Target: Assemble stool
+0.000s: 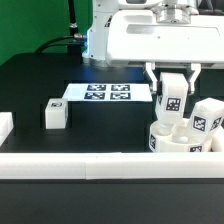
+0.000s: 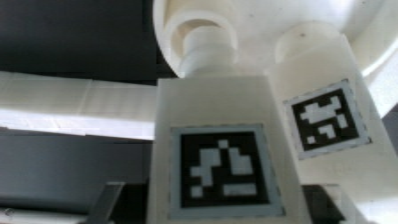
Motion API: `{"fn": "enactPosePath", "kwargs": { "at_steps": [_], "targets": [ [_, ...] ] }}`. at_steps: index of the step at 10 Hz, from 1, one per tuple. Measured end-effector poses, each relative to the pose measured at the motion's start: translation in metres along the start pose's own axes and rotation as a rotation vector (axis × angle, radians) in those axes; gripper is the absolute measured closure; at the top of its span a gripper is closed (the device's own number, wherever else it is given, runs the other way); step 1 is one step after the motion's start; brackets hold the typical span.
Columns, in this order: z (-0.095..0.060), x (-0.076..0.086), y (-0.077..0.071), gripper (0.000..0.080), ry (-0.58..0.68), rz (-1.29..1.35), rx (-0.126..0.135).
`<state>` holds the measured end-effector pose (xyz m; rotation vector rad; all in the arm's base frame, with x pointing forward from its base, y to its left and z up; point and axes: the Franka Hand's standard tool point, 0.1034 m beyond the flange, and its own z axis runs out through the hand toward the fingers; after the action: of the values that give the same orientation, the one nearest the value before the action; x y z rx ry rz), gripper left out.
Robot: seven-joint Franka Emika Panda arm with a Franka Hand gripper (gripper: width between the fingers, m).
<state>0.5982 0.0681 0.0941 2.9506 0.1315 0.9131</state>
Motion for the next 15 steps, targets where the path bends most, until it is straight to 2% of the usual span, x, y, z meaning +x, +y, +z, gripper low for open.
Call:
{"fn": "enactPosePath", "kwargs": {
  "at_steps": [7, 11, 12, 13, 15],
  "targets": [
    [0.006, -0.015, 0.009, 0.0462, -0.024, -0.009, -0.013],
    [0.007, -0.017, 0.011, 0.0462, -0.032, -0.004, -0.014],
    [0.007, -0.017, 0.011, 0.0294, -0.032, -0.004, -0.014],
    [0.007, -0.018, 0.011, 0.0195, -0.034, -0.004, -0.014],
    [0.003, -0.014, 0.011, 0.0164, -0.052, 0.003, -0.007]
  ]
}}
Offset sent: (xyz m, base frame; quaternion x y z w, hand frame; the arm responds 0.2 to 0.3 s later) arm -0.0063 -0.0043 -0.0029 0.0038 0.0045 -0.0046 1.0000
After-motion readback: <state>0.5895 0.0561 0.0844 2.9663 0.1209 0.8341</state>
